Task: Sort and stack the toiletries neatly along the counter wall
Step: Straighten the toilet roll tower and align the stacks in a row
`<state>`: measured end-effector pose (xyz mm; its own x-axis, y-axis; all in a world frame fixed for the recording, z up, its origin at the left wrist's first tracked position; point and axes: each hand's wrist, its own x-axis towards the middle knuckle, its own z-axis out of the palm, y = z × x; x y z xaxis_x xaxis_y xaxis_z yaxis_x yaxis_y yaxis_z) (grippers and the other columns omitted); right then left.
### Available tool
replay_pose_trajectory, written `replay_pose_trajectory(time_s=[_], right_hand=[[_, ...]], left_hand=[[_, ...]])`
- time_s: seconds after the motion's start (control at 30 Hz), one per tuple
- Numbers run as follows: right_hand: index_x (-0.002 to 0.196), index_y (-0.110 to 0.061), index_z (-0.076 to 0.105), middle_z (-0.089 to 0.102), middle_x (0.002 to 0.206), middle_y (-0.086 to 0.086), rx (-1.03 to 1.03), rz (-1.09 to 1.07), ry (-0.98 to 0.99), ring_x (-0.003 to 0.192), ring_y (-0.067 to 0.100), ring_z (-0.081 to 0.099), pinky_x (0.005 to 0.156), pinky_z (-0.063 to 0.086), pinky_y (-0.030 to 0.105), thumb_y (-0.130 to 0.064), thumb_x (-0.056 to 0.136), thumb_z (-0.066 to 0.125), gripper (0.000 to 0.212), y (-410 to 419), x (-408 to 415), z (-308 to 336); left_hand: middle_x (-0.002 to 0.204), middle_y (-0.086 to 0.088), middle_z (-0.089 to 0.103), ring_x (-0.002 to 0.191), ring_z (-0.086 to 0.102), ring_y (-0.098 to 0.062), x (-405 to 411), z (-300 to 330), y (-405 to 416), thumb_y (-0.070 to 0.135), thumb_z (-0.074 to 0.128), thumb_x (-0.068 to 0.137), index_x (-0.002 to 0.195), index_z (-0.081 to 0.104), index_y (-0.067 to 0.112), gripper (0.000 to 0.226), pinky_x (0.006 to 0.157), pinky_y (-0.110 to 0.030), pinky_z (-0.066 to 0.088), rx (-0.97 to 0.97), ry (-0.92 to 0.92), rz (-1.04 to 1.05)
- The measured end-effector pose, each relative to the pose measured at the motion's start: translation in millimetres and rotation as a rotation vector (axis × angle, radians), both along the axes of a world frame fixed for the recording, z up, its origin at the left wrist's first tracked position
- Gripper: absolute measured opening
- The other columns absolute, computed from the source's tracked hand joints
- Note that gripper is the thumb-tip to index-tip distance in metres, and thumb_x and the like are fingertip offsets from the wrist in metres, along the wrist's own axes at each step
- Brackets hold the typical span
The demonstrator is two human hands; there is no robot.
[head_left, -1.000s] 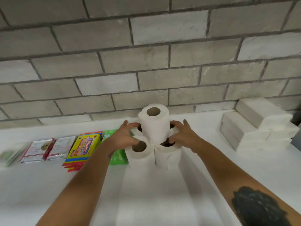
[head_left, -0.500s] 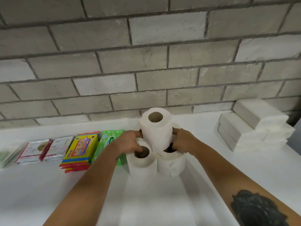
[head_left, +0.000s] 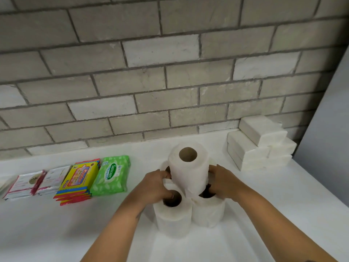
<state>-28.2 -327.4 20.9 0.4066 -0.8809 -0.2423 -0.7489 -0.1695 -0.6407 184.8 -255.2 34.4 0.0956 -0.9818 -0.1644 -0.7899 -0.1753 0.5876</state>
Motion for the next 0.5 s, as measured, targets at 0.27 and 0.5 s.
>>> replay_pose_trajectory(time_s=[0.27,0.5], right_hand=[[0.129,-0.031,0.047,0.053,0.113,0.0,0.011,-0.039,0.012,0.096,0.021,0.058,0.074,0.051,0.026,-0.01,0.068,0.063,0.066,-2,-50,4],[0.138,-0.038,0.039,0.037,0.14,-0.009,0.051,-0.076,-0.119,0.118,0.02,0.049,0.089,0.046,0.027,-0.006,0.075,0.063,0.075,-2,-76,5]], left_hand=[[0.106,0.007,0.061,0.093,0.058,-0.009,-52,-2,-4,0.024,0.074,0.064,0.109,0.062,0.031,0.047,0.062,-0.008,0.039,-0.017,0.1,-0.013],[0.106,0.007,0.056,0.093,0.056,-0.011,-79,-2,-5,0.022,0.072,0.068,0.105,0.055,0.034,0.042,0.067,-0.014,0.04,-0.072,0.169,0.019]])
